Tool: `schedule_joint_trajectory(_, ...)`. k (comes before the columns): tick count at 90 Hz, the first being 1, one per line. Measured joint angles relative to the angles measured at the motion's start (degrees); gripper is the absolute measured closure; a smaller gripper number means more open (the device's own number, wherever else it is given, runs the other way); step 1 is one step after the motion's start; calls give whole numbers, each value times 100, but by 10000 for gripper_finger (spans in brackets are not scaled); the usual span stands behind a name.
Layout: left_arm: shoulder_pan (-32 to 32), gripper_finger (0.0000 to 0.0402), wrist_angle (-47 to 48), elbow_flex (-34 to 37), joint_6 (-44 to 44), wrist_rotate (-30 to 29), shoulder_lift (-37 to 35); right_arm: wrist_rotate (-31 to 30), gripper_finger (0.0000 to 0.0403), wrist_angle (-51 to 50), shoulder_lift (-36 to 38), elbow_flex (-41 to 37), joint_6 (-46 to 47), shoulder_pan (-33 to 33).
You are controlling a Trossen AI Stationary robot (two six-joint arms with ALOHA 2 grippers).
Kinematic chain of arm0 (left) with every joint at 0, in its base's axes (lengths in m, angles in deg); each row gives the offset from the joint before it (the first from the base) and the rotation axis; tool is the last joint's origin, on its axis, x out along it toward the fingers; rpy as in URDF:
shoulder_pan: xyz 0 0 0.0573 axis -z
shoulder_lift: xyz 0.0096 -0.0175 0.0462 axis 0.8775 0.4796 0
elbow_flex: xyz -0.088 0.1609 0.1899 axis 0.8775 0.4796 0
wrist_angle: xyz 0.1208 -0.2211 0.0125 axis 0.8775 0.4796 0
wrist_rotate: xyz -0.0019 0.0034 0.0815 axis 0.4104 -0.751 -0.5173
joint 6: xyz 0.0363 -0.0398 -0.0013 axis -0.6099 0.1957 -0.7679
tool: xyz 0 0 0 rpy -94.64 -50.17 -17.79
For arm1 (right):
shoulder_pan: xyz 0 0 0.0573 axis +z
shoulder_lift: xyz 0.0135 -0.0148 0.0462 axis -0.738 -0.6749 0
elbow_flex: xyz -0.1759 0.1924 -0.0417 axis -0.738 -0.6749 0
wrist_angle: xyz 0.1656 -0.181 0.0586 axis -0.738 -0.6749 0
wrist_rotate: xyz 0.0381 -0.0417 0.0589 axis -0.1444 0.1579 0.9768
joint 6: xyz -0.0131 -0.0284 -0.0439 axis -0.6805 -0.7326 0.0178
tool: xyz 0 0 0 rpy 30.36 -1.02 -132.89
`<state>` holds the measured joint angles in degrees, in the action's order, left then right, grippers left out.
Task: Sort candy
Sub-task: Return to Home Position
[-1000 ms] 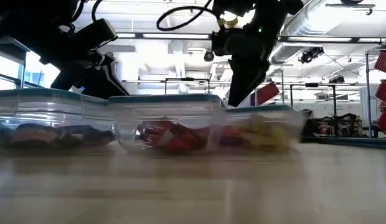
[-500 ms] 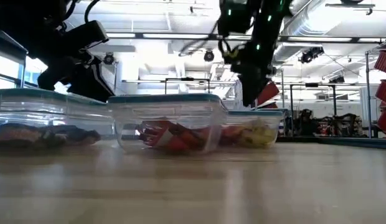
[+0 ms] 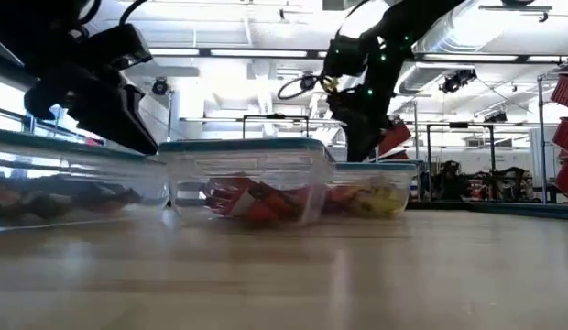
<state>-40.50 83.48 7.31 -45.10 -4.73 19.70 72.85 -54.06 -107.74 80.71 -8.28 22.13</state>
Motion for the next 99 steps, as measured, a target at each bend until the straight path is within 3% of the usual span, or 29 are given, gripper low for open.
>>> schedule_joint_trajectory(26, 76, 363, 37, -25, -34, -314, 2, -388, 289, -1846, -27, 11, 1197, 126)
schedule_joint_trajectory(49, 76, 363, 57, -360, -302, -870, 2, 388, 289, -3150, -27, 8, 3196, 1095)
schedule_joint_trajectory(66, 250, 363, 1216, -765, 82, -459, 2, 1430, 289, -2967, -27, 7, 4337, 2163)
schedule_joint_trajectory(81, 530, 363, 2689, -1031, 1380, 333, 2, 1667, 289, -2639, -27, 7, 5045, 3050)
schedule_joint_trajectory(99, 864, 363, 3188, -907, 2438, 344, -15, 1767, 289, -2220, -27, 11, 5629, 3773)
